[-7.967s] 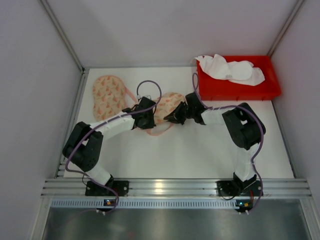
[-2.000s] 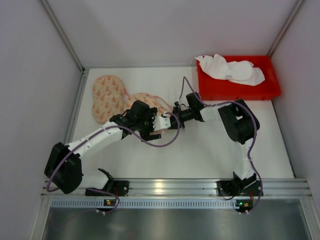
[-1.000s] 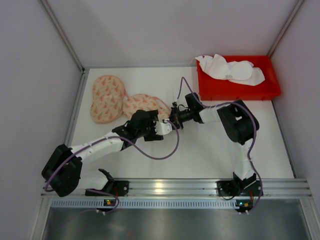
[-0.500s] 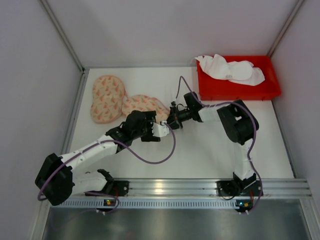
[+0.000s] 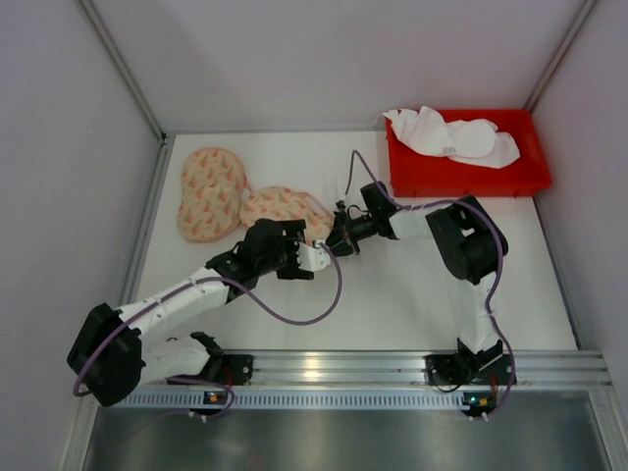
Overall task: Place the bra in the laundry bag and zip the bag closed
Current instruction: Zip the laundry bag at the center of the board.
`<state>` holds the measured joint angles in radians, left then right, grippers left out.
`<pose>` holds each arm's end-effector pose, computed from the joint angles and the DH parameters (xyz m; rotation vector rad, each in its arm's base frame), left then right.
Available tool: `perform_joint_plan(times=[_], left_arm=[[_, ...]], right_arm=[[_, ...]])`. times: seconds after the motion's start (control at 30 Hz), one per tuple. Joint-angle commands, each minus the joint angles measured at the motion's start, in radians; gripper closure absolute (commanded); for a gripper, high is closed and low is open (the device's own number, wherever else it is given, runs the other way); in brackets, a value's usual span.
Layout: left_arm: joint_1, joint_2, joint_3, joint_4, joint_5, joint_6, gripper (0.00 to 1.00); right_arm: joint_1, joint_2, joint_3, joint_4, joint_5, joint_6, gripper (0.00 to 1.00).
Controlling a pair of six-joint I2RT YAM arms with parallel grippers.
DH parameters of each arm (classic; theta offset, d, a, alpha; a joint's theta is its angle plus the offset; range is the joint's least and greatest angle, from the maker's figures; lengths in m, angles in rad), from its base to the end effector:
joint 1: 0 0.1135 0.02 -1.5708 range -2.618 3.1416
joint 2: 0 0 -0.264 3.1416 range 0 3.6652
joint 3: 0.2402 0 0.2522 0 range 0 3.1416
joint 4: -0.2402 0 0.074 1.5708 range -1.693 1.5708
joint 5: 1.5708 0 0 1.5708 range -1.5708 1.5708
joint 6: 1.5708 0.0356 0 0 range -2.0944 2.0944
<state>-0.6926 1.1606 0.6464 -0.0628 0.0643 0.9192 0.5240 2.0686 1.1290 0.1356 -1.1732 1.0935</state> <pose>0.1904 -0.1610 0.2276 1.5747 1.4595 0.0630 0.3299 0.2285 0.1199 -0.0523 -2.2887 -1.6599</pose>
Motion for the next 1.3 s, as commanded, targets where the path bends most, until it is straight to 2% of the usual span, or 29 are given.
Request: perform_joint_plan(times=[0.0,0.17,0.47,0.6,0.8,0.93,1.03,1.2,1.27], left_arm=[[0.013,-0.074,0.019,0.11,0.005,0.047,0.07],[0.016,-0.092,0.006,0.093,-0.003,0.053,0.07],[0.015,0.079,0.047,0.173,0.018,0.024,0.1],[0.011,0.077,0.004,0.172,0.094,0.036,0.09],[-0.041,0.117,-0.016,0.167,0.075,-0.013,0.09],[-0.058,0.056,-0.063,0.126,0.092,-0.011,0.09],[-0.077,0.033,-0.102,0.127,0.023,-0.014,0.08],[-0.081,0.2,-0.05,0.199,-0.215,-0.111,0.07],[-0.079,0.275,-0.024,0.238,-0.262,-0.131,0.07]], right_arm=[[0.039,-0.013,0.037,-0.097,-0.034,-0.098,1.0],[0.036,-0.004,0.041,-0.091,-0.037,-0.093,1.0],[0.051,-0.036,0.015,0.001,-0.065,-0.006,1.0],[0.048,-0.042,0.005,0.021,-0.062,0.006,1.0],[0.051,-0.034,-0.002,0.09,-0.077,0.071,1.0],[0.045,-0.039,-0.002,0.061,-0.069,0.039,1.0],[0.047,-0.045,-0.005,0.076,-0.074,0.051,1.0],[0.065,-0.05,-0.018,0.087,-0.082,0.057,1.0],[0.068,-0.048,-0.028,0.087,-0.083,0.054,1.0]])
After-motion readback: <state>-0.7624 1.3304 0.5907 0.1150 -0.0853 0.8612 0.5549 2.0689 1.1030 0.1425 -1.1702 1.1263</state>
